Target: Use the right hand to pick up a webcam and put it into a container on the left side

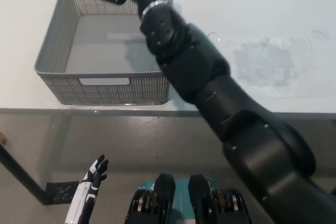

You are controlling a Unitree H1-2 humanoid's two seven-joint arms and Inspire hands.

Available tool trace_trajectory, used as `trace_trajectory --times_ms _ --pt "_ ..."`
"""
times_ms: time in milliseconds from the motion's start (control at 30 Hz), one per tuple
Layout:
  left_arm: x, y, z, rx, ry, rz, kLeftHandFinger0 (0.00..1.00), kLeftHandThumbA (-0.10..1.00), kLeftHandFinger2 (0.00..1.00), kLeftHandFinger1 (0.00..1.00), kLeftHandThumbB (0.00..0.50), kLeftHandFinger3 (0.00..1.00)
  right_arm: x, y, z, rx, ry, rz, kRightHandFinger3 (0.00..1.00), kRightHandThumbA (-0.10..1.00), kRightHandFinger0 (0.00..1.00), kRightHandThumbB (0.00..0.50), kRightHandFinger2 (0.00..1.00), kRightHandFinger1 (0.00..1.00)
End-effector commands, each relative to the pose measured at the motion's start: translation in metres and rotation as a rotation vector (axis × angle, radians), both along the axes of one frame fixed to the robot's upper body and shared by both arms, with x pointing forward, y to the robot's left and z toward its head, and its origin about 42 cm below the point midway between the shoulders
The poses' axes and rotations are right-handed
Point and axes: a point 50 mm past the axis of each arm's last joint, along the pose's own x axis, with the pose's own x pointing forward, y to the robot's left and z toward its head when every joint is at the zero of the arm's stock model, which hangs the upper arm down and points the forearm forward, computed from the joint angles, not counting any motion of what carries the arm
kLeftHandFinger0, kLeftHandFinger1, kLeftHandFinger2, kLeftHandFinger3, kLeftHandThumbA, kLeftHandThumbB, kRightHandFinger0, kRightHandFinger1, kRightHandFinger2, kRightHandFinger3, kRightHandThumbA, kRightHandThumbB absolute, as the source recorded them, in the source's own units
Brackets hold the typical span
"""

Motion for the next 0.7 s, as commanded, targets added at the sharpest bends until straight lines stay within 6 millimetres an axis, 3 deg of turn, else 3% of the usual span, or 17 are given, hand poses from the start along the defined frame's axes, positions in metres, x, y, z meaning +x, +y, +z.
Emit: trace_trajectory --times_ms 0,33,233,433,500,533,567,633,667 --pt "0.005 0.0 0.011 0.004 -0.049 -0.041 1.0 1.0 1.0 1.0 0.151 1.0 -0.007 0.02 0.028 0.032 -0.118 0.035 0.85 -0.1 0.0 0.178 0.83 0.42" --pt "0.005 0.0 0.011 0.011 -0.052 -0.045 1.0 1.0 1.0 1.0 0.146 1.0 -0.006 0.019 0.022 0.033 -0.084 0.035 0.82 -0.1 0.0 0.179 0.79 0.4" --pt "0.009 -0.002 0.018 0.03 -0.06 -0.056 1.0 1.0 1.0 1.0 0.095 1.0 -0.001 0.008 -0.015 -0.044 0.005 0.002 0.83 -0.1 0.0 0.185 0.78 0.38" --pt "0.014 -0.004 0.02 0.037 -0.073 -0.075 1.0 1.0 1.0 1.0 0.09 1.0 0.003 -0.006 -0.039 -0.116 0.053 -0.026 0.79 -0.1 0.0 0.19 0.76 0.36" --pt "0.014 -0.004 0.02 0.029 -0.07 -0.076 1.0 1.0 1.0 1.0 0.1 1.0 0.003 -0.01 -0.049 -0.123 0.079 -0.014 0.79 -0.1 0.0 0.194 0.79 0.4" --pt "0.014 -0.004 0.02 0.035 -0.073 -0.076 1.0 1.0 1.0 1.0 0.099 1.0 0.003 -0.013 -0.054 -0.129 0.076 -0.008 0.76 -0.1 0.06 0.219 0.78 0.43" --pt "0.015 -0.003 0.02 0.037 -0.073 -0.078 1.0 1.0 1.0 1.0 0.098 1.0 0.003 -0.014 -0.055 -0.129 0.075 -0.009 0.69 -0.1 0.05 0.224 0.73 0.41" --pt "0.017 -0.003 0.022 0.047 -0.077 -0.079 1.0 1.0 1.0 1.0 0.099 1.0 0.006 -0.019 -0.057 -0.17 0.14 0.025 1.0 0.18 0.76 0.274 1.0 0.96" --pt "0.018 -0.003 0.023 0.049 -0.079 -0.08 1.0 1.0 1.0 1.0 0.099 1.0 0.008 -0.02 -0.056 -0.193 0.158 0.036 1.0 0.23 0.86 0.271 1.0 1.0"
